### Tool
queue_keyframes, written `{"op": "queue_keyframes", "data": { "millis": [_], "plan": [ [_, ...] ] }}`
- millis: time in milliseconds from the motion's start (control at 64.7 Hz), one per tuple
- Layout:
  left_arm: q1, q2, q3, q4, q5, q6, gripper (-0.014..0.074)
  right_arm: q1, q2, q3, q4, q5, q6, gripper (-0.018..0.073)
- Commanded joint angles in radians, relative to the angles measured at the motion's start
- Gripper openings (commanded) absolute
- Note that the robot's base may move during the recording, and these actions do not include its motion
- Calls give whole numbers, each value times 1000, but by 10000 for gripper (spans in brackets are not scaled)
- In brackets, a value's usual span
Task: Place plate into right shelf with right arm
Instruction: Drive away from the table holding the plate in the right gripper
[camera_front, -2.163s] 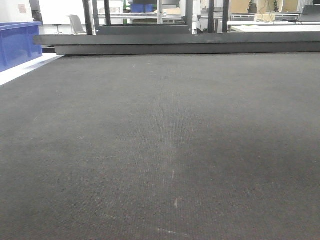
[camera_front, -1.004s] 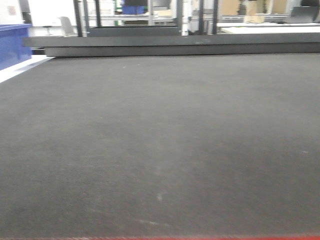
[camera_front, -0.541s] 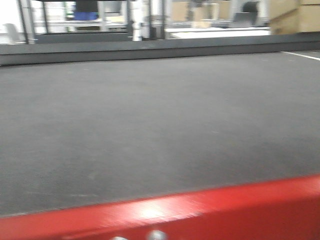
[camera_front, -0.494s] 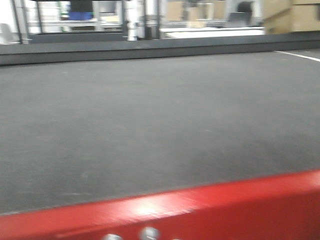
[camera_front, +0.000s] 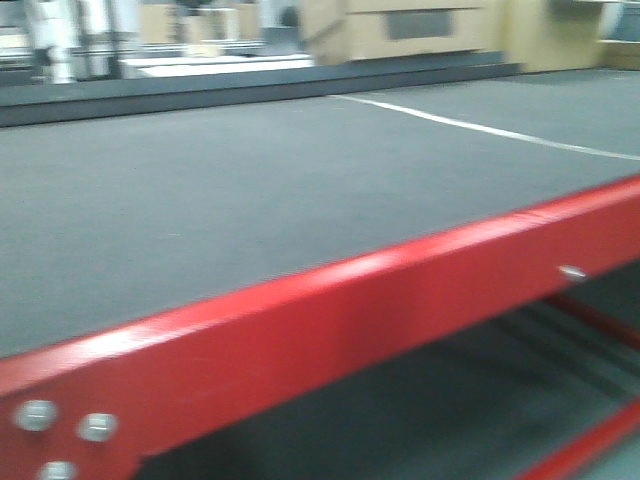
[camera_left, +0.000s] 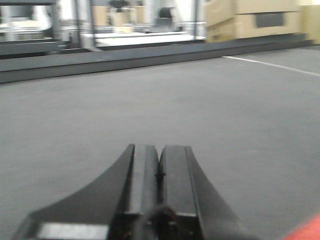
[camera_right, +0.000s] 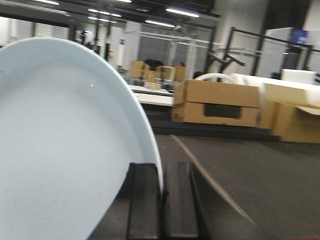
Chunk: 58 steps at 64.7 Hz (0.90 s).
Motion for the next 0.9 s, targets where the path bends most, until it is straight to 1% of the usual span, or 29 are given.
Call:
{"op": "queue_keyframes", "data": {
  "millis": [0, 880],
  "plan": [
    [3, -11, 8, -2, -89, -2, -47, -1, 14, -27, -22, -87, -4, 52],
    [3, -11, 8, -2, -89, -2, -47, -1, 14, -27, -22, -87, -4, 52]
  ]
}}
